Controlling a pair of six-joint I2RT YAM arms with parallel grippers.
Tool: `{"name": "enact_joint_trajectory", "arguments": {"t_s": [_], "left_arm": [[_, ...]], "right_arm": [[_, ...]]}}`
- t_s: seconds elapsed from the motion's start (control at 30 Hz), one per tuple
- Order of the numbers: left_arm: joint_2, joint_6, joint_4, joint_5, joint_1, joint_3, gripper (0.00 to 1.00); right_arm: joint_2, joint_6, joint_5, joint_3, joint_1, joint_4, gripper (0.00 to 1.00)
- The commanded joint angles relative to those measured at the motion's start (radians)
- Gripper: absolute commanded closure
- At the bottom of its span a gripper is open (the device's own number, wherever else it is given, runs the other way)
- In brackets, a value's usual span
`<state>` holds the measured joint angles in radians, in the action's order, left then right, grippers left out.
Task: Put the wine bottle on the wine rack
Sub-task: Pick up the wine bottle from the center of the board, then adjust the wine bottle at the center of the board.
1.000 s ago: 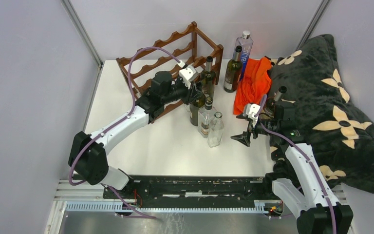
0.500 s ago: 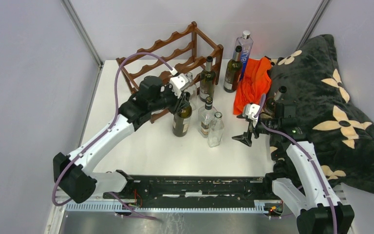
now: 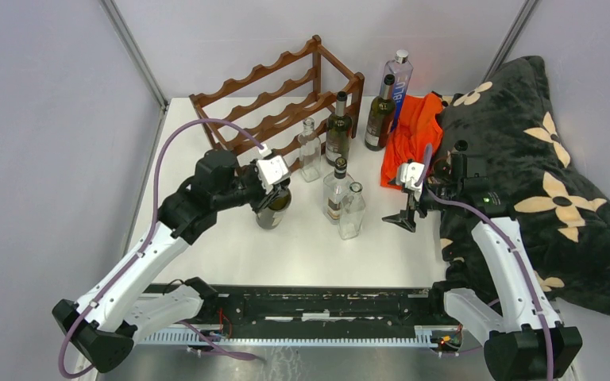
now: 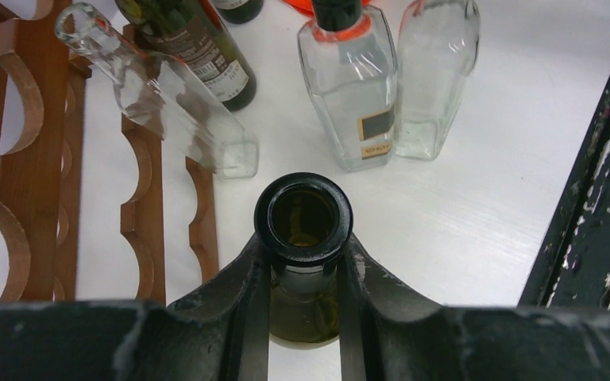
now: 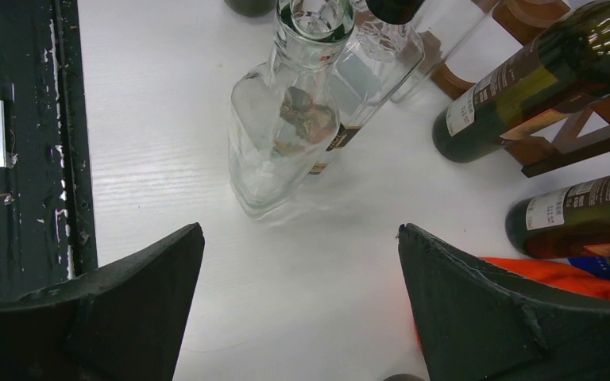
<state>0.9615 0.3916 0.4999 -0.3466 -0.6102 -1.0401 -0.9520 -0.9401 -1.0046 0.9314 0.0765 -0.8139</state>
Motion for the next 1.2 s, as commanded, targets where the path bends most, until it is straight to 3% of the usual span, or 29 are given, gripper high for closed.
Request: {"name": "enact_joint_trajectory", "arguments": {"t_s": [0.0, 0.6, 0.83, 1.17], "left_arm": [[-0.051, 0.180, -0.066, -0.032, -0.012, 0.000, 0.98], [-0.027, 0.356, -0.088, 0.355, -0.334, 0.035, 0.98], [0.009, 0.441, -0.097, 0.449, -0.379, 0.046, 0.98], [0.052, 0.545, -0.180, 0.468, -0.381, 0.061, 0.98]], "right_arm": [[-0.010, -0.059, 0.012, 0.087, -0.003, -0.045, 0.02], [-0.050, -0.048, 0.023, 0.120, -0.003, -0.039, 0.02], [-0.055, -0.040, 0.020, 0.113, -0.003, -0.028, 0.02], [-0.046, -0.018, 0.014, 0.083, -0.003, 0.000, 0.02]]}}
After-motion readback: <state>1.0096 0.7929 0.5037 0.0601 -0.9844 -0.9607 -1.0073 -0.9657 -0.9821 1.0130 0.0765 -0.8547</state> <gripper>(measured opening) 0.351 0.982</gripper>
